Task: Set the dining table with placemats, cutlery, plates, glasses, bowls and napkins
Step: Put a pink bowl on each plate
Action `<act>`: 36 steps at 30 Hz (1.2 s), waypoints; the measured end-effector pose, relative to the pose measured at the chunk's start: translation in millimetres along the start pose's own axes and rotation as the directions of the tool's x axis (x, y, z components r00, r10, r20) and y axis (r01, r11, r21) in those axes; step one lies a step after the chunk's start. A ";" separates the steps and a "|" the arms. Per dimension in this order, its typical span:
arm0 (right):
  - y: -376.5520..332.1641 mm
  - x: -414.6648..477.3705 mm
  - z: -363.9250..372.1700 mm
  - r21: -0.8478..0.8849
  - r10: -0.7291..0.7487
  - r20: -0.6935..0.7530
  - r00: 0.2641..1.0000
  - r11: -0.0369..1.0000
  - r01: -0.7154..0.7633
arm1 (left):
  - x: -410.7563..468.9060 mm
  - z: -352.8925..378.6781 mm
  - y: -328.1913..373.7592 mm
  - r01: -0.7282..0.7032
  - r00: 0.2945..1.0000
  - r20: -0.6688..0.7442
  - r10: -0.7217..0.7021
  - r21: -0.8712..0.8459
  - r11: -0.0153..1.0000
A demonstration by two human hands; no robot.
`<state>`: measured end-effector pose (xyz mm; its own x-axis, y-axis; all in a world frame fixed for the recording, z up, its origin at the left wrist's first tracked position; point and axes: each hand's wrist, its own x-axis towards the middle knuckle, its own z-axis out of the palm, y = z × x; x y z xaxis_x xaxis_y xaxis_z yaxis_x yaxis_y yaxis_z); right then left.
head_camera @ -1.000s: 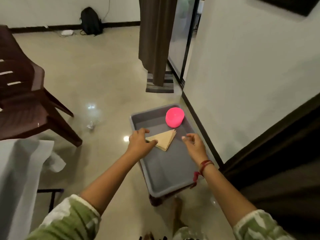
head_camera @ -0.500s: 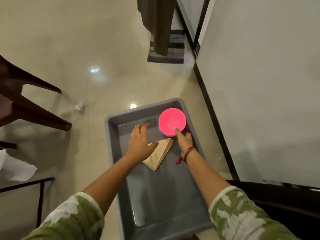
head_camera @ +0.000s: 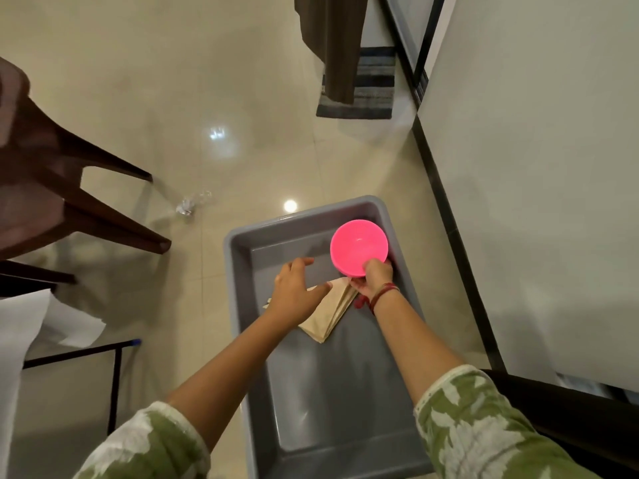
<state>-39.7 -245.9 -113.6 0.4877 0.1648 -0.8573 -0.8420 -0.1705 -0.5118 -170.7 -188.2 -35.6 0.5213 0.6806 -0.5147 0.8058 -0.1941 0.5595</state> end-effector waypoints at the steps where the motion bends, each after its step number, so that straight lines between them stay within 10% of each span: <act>1: -0.4 -4.7 -3.0 -0.002 -0.013 0.011 1.000 1.000 0.013 | -2.9 -1.4 -1.2 0.009 1.000 -0.019 -0.010 -0.022 1.000; 13: -15.1 -92.8 -57.1 -0.126 -0.363 0.173 0.916 0.914 0.386 | -35.9 -13.3 23.3 -0.025 0.999 0.024 0.045 -0.536 0.844; 19: -17.9 -152.7 -67.4 -0.216 -0.211 0.341 0.916 0.931 0.295 | -70.4 -18.8 15.2 0.014 0.958 0.219 0.187 -0.682 0.732; 30: 98.3 -357.3 -21.1 -0.629 0.144 0.649 0.748 0.653 0.421 | -281.4 -123.9 -149.4 -0.379 0.918 -0.211 0.335 -0.716 0.587; 36: 207.4 -478.6 37.5 -0.281 -0.172 0.889 0.424 0.526 0.803 | -417.9 -163.4 -246.5 -0.397 0.915 -0.384 0.119 -0.816 0.421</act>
<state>-456.4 -323.7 192.6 0.1466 0.9631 -0.2257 0.0134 -0.2301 -0.9731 -633.1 -309.3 147.8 0.4651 0.8716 -0.1550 -0.0970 0.2242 0.9697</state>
